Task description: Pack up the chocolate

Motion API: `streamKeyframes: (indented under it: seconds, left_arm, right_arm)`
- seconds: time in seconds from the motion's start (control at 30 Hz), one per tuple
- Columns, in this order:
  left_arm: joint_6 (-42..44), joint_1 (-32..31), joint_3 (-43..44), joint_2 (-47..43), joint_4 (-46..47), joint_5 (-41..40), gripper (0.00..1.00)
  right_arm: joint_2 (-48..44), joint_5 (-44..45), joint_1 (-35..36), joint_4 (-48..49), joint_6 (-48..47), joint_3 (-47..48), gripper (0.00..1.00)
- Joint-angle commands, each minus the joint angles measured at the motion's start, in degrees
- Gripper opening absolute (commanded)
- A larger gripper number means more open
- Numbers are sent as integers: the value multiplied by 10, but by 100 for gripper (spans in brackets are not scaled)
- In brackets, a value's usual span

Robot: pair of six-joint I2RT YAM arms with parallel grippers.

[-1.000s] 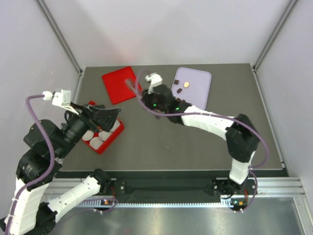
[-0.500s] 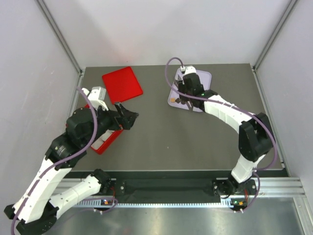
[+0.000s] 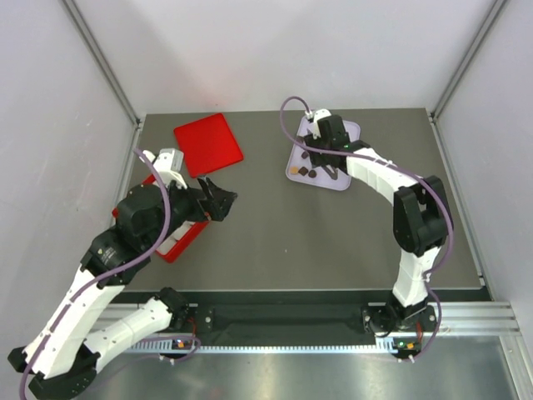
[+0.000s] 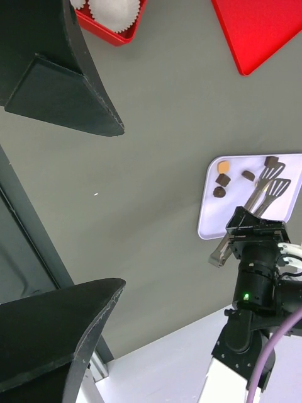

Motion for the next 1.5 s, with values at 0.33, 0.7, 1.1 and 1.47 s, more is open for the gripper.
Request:
streamKeyframes:
  seconds: [0.33, 0.7, 1.1, 1.47]
  left_arm:
    - [21, 0, 6, -26, 26, -24, 99]
    - [24, 0, 13, -30, 22, -38, 99]
    - [27, 1, 24, -34, 24, -53, 99]
    - [33, 1, 23, -26, 31, -54, 99]
  right_arm:
    - [59, -50, -40, -2, -84, 87, 50]
    - [110, -110, -59, 0, -94, 117, 49]
    - [113, -140, -84, 0, -98, 112, 47]
    - [111, -174, -94, -29, -136, 119, 47]
